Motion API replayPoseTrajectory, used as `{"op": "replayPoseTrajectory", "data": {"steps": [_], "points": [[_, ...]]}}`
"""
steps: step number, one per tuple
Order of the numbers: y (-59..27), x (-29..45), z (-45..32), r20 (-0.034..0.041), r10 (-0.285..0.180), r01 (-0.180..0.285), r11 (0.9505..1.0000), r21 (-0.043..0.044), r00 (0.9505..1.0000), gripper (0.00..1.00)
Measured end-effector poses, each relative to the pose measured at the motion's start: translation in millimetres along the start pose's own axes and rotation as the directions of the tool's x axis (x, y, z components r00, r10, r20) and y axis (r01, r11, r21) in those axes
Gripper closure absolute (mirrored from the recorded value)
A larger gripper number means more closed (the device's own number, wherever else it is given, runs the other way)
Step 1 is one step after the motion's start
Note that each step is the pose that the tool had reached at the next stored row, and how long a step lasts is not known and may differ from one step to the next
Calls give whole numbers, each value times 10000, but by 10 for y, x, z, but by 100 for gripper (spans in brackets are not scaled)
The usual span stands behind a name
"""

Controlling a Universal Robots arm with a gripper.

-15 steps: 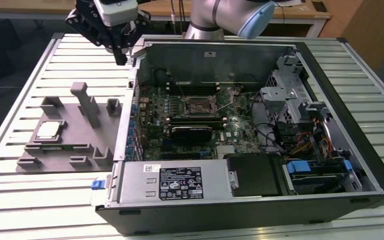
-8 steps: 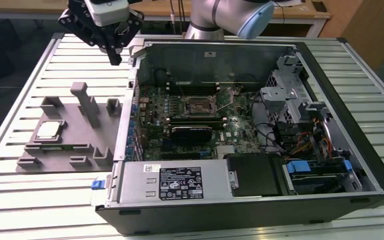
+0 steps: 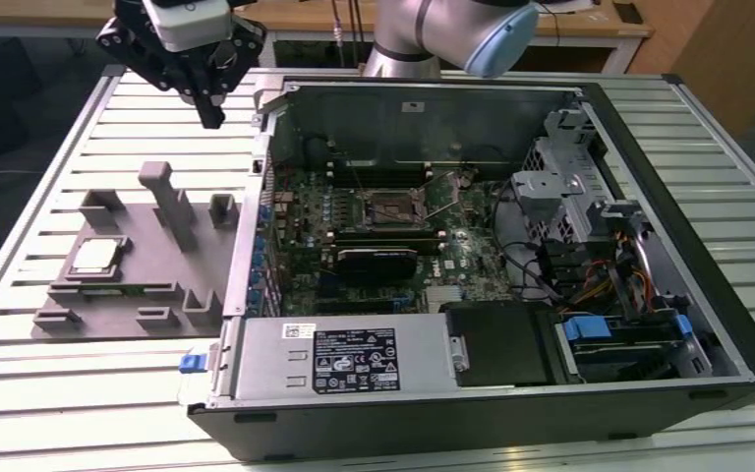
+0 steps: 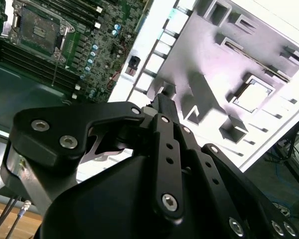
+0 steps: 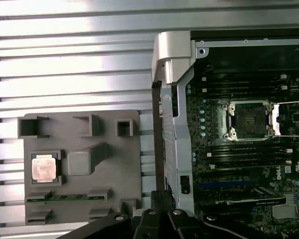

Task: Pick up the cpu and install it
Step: 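Reach for the cpu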

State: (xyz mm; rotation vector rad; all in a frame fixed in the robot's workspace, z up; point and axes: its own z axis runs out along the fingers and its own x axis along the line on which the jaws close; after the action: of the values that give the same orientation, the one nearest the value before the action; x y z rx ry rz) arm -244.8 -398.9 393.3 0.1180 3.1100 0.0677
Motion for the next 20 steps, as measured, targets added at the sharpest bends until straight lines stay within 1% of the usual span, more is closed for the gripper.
{"op": "replayPoseTrajectory", "data": {"steps": [5, 20], "points": [[-6, 73, -2, 2, -1, 1, 10000, -1, 10000, 89], [-20, 243, 18, 1, 0, 0, 10000, 0, 10000, 89]]}}
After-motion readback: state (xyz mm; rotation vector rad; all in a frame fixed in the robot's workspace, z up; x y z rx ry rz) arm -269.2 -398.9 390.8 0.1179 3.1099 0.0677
